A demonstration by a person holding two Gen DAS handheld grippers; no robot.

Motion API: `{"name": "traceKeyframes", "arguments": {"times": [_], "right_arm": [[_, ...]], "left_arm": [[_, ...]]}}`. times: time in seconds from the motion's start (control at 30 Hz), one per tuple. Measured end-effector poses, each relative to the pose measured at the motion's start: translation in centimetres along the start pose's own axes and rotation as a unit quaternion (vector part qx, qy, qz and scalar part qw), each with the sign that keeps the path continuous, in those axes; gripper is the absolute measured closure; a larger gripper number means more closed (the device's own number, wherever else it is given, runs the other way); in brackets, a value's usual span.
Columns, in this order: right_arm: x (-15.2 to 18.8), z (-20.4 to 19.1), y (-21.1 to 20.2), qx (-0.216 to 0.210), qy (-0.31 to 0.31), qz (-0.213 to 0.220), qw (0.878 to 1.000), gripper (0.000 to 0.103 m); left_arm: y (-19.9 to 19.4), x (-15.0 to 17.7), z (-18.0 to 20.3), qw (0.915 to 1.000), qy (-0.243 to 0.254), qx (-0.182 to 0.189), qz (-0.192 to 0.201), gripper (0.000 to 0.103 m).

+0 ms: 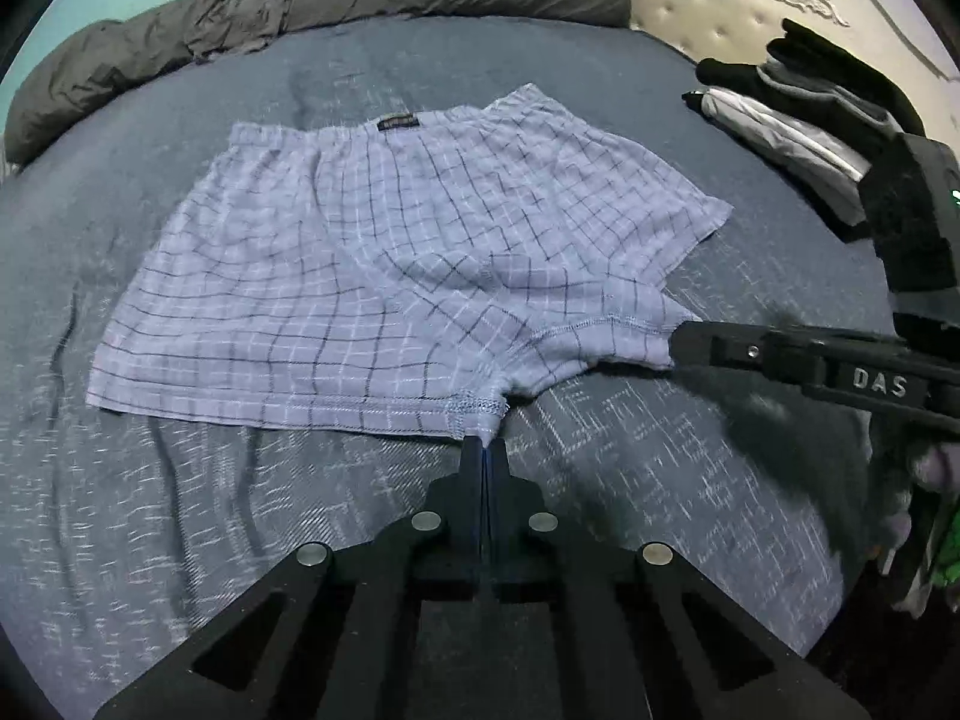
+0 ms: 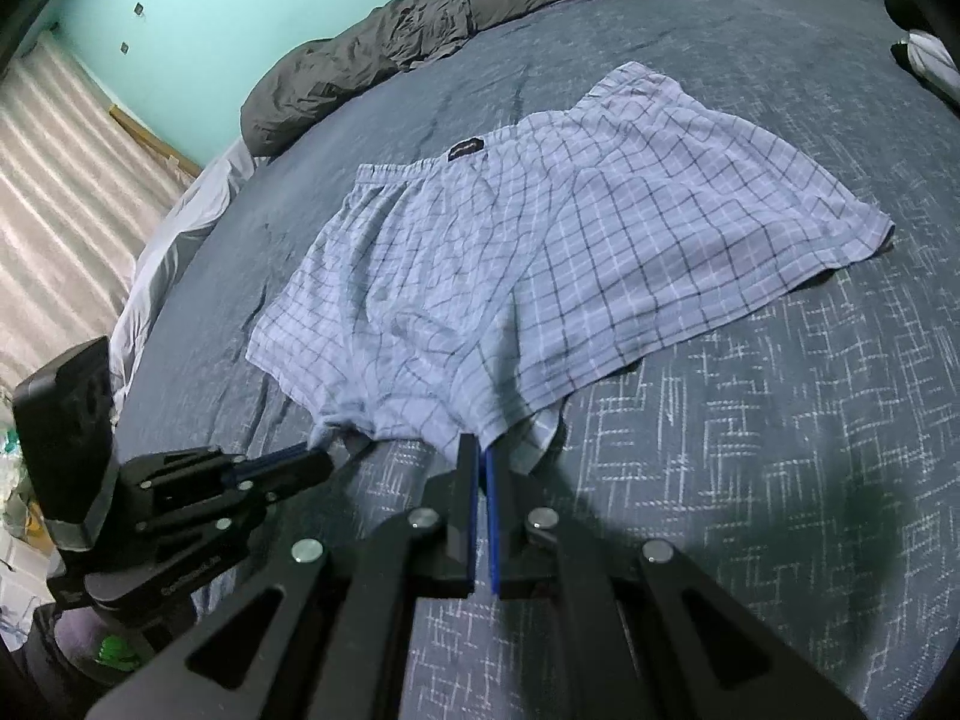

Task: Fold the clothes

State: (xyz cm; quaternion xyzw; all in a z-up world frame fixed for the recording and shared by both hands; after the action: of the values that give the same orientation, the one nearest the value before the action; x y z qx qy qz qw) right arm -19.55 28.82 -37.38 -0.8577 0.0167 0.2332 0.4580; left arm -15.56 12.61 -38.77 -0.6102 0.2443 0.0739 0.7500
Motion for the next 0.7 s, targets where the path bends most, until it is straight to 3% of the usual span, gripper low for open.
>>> {"name": "traceKeyframes", "arguments": {"times": [0.33,0.47,0.7], "right_arm": [[1.7,0.9,1.4,0.017,0.001,-0.041,0.999,0.101],[1.6,0.9,1.4,0.02,-0.002,-0.043,0.999,0.101],[0.9,0.4,-0.1,0.021,0.0,-0.032,0.999,0.101]], "left_arm": [[1.2,2.6,-0.6,0.9992,0.004,0.002,-0.039,0.102],[-0.1,1.8,-1.3,0.9997,-0.008,0.0,-0.022,0.102],[-2.6,-2.1,-2.0,0.9987,-0.022,0.014,0.044,0.099]]}}
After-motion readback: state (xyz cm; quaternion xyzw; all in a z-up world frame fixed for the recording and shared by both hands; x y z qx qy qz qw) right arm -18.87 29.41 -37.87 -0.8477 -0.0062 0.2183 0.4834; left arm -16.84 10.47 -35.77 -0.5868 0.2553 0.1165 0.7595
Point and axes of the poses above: each gripper's, at about its wrist camera, not at the fingertips, and y roughly the way its jaws point, z to its right, x to its underside, the point moved 10 cm from there along y, roughly the way its jaws point, and after that the axes turned 4 degrees about -z, right-handed, at the moved point
